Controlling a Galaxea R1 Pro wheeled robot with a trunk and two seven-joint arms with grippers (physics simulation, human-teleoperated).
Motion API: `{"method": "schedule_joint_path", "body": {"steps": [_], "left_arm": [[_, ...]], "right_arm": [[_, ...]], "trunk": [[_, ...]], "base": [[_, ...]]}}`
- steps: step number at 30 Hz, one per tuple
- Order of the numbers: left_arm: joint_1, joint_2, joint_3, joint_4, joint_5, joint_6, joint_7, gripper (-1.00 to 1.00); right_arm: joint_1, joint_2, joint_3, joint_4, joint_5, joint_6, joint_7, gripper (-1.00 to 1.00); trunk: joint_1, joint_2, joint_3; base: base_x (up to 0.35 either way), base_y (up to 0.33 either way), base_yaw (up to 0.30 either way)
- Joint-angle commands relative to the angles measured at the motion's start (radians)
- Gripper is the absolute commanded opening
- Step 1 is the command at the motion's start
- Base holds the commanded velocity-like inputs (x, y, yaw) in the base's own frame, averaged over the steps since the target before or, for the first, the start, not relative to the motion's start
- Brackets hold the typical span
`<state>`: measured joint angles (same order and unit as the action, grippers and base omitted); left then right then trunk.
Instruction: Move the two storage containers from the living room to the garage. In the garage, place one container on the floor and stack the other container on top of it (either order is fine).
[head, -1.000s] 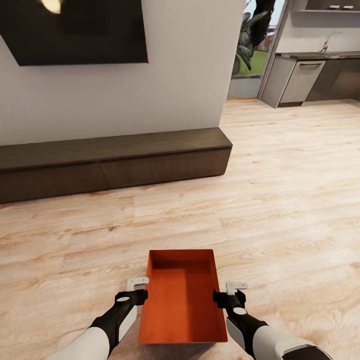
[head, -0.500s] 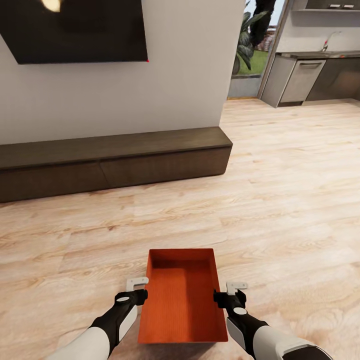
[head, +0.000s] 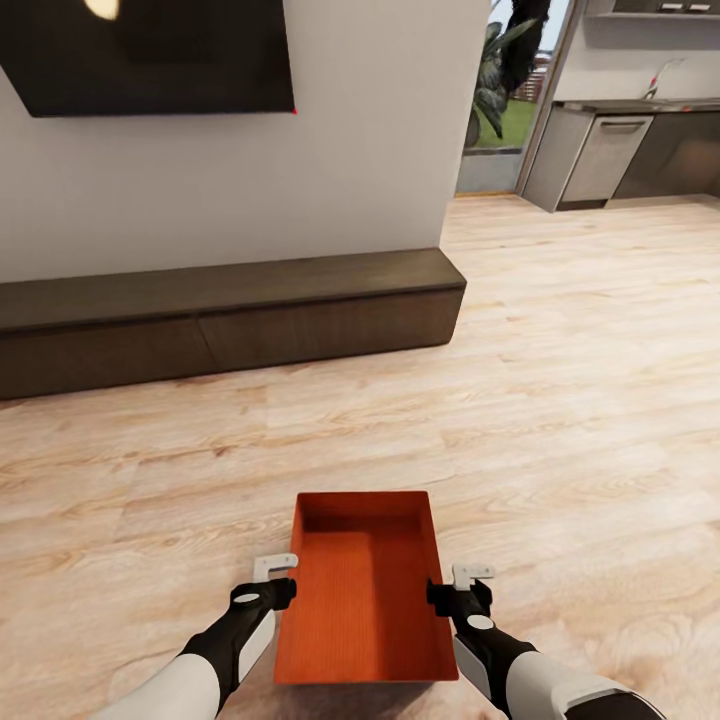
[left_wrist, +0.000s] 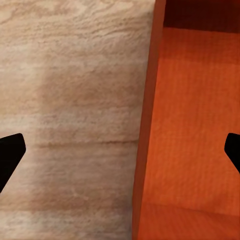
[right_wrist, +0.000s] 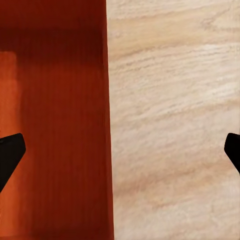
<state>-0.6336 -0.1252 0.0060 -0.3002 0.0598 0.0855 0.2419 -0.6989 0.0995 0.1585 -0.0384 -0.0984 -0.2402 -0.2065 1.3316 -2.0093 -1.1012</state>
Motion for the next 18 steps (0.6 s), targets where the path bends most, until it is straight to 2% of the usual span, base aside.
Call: {"method": "schedule_joint_path", "body": {"steps": [1,18], "left_arm": [[0.0,0.0,0.0,-0.003,0.006,0.005,0.002,1.0],[0.0,0.0,0.0,-0.005,0.006,0.005,0.001,1.0]], "right_arm": [[-0.001,0.001,0.009,0.001,-0.01,-0.004,-0.001,1.0],[-0.001,0.002,0.009,0.002,-0.011,-0.005,0.001,1.0]], "trunk": [[0.004,-0.008,-0.004],[0.069,-0.127,-0.057]], "base": [[0.0,0.0,0.0],[0.0,0.0,0.0]]}}
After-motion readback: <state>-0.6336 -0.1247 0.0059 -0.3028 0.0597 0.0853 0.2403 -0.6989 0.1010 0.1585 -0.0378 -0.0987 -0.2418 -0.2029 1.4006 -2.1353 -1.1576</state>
